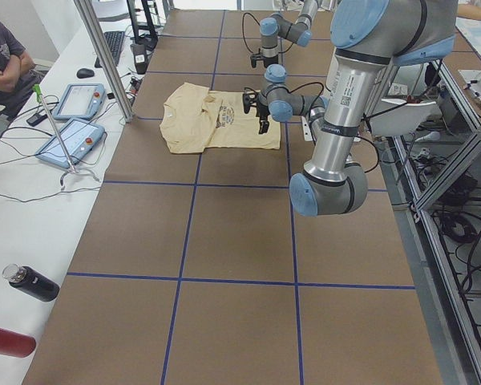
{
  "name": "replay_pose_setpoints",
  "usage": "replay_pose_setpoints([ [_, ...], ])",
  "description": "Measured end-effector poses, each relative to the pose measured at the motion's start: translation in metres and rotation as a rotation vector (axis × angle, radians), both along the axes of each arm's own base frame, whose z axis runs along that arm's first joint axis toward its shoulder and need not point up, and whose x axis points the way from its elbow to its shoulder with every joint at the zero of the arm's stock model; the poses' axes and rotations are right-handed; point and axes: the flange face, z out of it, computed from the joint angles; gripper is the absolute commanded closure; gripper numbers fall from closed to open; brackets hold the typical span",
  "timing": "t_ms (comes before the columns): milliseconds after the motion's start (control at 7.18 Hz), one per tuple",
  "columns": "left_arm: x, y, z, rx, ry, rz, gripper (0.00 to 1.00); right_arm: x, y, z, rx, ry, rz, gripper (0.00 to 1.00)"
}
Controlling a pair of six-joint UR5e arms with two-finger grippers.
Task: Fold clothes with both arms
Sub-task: 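Move the left gripper to the hem nearest the robot, then grasp the hem corners nearest the robot with both grippers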
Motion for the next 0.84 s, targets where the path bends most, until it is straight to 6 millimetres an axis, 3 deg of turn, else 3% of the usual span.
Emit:
replay_pose_setpoints([
  [418, 0.026, 0.035, 0.021, -0.021, -0.091, 0.049, 0.11, 0.008, -0.004, -0.008, 0.006, -0.018, 0.011, 1.0],
  [835, 0.037, 0.046, 0.031, -0.023, -0.117, 0.065, 0.21, 0.01, -0.007, -0.009, 0.006, -0.019, 0.017, 1.0],
])
